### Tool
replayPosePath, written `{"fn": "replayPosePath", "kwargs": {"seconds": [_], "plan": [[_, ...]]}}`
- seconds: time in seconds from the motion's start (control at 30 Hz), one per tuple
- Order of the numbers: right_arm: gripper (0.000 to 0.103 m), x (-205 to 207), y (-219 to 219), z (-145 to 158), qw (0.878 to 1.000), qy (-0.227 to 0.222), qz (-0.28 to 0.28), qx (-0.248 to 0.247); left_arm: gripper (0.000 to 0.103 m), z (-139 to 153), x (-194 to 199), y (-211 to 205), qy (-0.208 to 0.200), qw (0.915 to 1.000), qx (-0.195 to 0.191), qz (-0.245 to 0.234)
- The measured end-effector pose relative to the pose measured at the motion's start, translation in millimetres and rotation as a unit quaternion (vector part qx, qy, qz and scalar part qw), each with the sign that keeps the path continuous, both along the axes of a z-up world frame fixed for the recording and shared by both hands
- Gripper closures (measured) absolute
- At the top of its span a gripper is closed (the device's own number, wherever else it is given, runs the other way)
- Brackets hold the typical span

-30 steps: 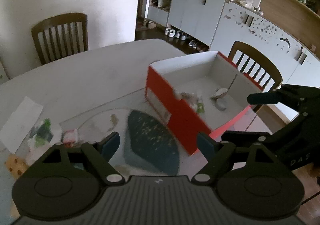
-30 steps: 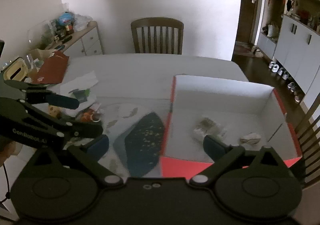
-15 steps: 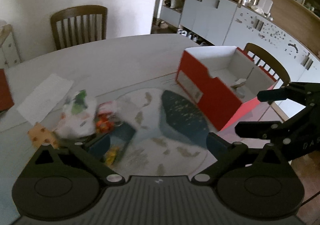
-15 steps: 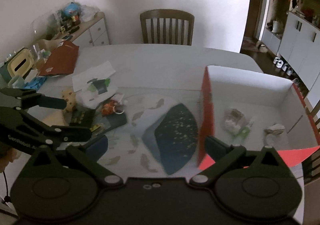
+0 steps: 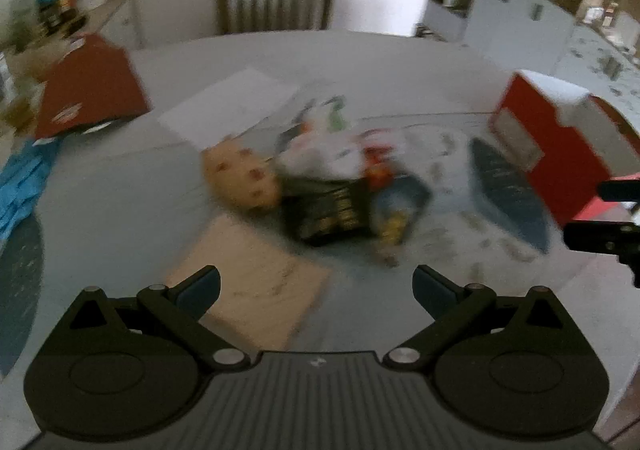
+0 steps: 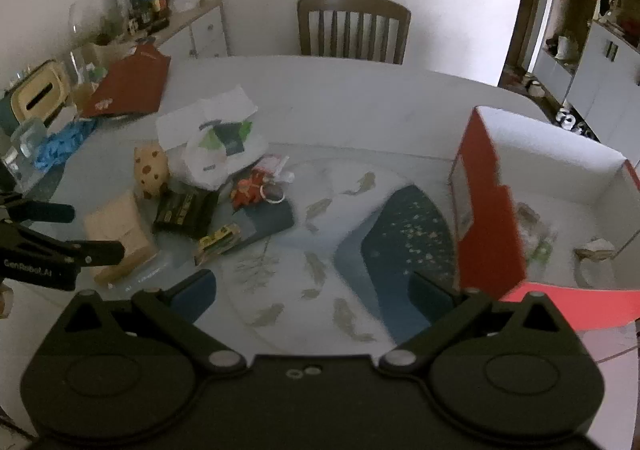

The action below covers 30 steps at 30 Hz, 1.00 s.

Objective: Organize objects
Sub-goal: 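Move both tools back from the box toward the cluttered table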

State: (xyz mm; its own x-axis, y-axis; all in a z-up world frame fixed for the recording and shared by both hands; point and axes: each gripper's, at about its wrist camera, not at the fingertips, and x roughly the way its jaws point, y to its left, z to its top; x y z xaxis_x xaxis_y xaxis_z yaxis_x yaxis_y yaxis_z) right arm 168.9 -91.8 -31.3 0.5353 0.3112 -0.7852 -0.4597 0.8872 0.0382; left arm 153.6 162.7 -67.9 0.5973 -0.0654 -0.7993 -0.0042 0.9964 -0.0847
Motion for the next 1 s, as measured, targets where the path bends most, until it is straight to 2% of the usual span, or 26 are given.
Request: {"fn": "replayPosePath", "kwargs": {"seconds": [0.27,0.5,0.7,0.8,1.0], "plan": [[0.001,4,24,-16,1.000,0.006,0.022,-0.014,0.000,-17,12,23,0.014,0.9975,0.005,0.069],[0.001,11,38,-22,0.999,0.007,0.041,-0.021,0.000,-27,42,29,0.035,0.9906,0.010,0.132],[0.001,19,48,-30,0.998,0.012,0.051,-0.027,0.000,-40,53,15,0.046,0.9894,0.052,0.128],[0.002,25,53,-35,0.998,0.012,0.049,-0.028,0.000,-46,52,10,0.043,0.9888,0.091,0.111],[0.002,41,66,-45,0.999,0.028,0.040,-0.020,0.000,-50,35,12,0.039,0.9907,0.114,0.064]]}}
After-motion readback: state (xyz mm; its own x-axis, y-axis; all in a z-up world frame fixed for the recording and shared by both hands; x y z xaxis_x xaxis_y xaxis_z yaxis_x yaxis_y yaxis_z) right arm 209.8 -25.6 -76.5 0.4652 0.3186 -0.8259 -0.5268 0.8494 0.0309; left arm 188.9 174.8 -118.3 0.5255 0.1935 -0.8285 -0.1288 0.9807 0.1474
